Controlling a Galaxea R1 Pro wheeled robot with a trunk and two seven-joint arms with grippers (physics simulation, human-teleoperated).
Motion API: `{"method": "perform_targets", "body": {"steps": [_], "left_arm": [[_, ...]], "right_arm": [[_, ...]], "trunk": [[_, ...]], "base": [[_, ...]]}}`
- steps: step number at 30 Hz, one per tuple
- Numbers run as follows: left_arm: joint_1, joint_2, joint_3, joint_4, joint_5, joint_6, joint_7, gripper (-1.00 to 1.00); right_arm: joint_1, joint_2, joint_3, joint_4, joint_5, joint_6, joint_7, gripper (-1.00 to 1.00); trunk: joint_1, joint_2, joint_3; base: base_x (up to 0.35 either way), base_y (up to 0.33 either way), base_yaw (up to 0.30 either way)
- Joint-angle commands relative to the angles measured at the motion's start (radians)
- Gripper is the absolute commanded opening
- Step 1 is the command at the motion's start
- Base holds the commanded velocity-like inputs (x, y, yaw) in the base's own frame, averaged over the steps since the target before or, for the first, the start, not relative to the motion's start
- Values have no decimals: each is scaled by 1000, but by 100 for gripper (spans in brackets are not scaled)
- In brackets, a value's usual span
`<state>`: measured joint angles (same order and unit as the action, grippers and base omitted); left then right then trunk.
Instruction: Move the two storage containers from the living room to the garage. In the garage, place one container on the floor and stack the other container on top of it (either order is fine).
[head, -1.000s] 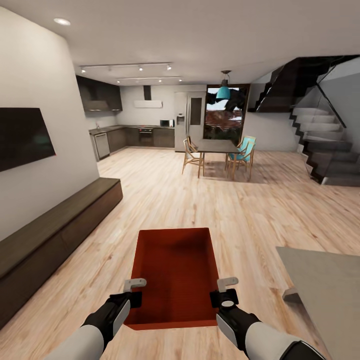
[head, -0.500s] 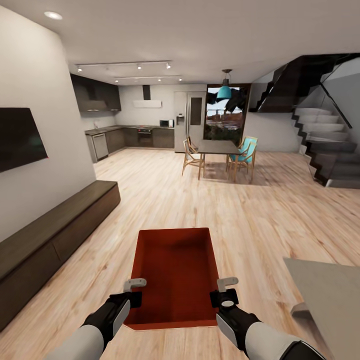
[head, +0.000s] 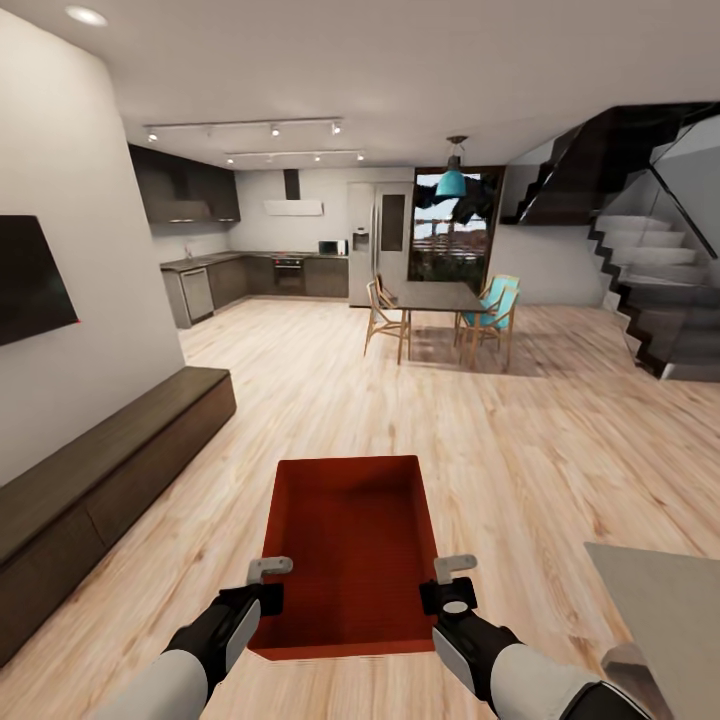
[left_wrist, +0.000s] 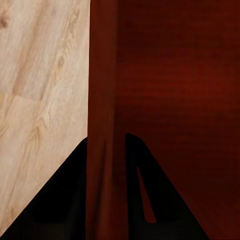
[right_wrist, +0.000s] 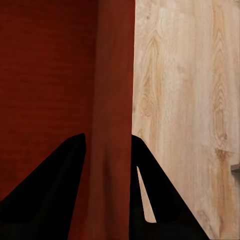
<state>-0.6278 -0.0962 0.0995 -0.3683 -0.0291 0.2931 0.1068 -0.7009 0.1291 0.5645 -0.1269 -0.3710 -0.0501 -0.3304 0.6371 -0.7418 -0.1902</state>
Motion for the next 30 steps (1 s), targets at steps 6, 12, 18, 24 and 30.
{"method": "perform_targets", "body": {"steps": [6,12,18,24,30], "left_arm": [[0,-1,11,-1,-18,8,7,-100],[0,0,11,0,-18,8,7,-100],[0,-1,11,0,-18,8,7,-100],[0,0,11,0,-18,8,7,-100],[0,0,11,0,-18,8,7,-100]], "right_arm": [[-2,0,-35,-10,11,-5,-2,-100],[-2,1,-35,-10,11,-5,-2,-100],[-2,1,-35,-10,11,-5,-2,-100],[-2,1,-35,-10,11,-5,-2,-100],[-2,1,-35,-10,11,-5,-2,-100]], "trunk": [[1,-1,-2],[1,-1,-2],[1,-1,-2],[1,-1,-2],[1,-1,-2]], "base": [[320,0,-1],[320,0,-163],[320,0,-240],[320,0,-244],[320,0,-244]]}}
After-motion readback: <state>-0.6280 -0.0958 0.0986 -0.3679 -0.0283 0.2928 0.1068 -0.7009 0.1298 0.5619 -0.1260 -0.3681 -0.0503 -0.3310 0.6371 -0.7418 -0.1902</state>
